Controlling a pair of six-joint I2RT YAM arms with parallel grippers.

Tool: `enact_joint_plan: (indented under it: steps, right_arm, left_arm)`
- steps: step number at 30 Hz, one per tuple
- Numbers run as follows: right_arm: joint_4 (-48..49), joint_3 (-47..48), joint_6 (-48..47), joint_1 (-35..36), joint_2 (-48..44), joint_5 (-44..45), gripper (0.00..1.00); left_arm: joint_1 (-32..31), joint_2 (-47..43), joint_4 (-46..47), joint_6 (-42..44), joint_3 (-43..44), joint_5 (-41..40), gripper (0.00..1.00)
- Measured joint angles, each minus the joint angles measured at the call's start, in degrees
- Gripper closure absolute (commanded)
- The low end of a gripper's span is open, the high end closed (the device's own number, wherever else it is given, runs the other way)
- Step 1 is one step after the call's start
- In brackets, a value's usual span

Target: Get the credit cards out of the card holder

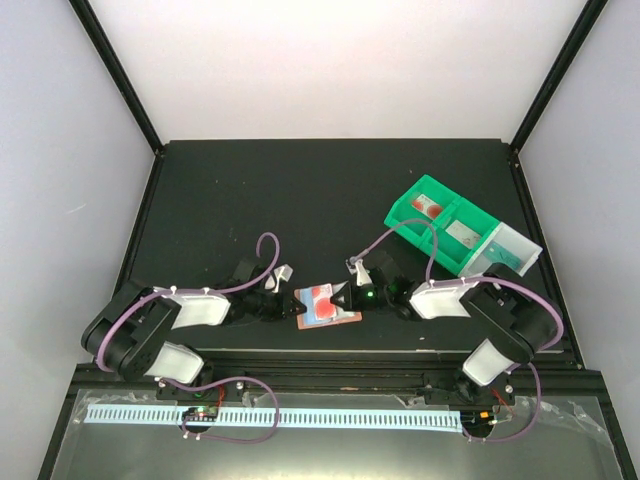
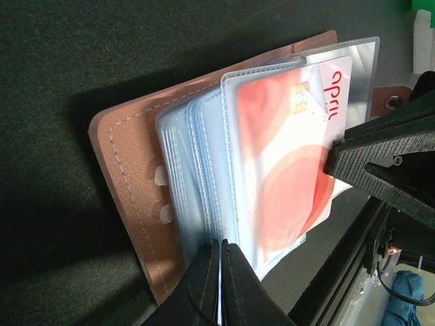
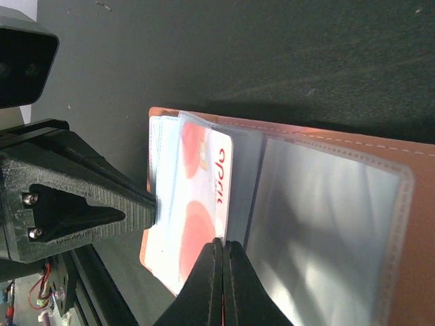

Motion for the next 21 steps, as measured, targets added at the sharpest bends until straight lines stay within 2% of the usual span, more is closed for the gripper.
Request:
enact_joint_plan:
  steps: [10,21]
  right_arm:
    - [-1.7,-2.6,-0.7,-3.1,-4.7,-0.7,0.99]
    - [-17.4,-1.4,-6.3,-4.2,-16.9,5.4,0.99]
  left_arm:
    - [0.0,0.4,0.5,0.3,0.2,0.0,0.96]
    - [0.0,-0.5,-0.7,0.3,0.2,-0.4,0.94]
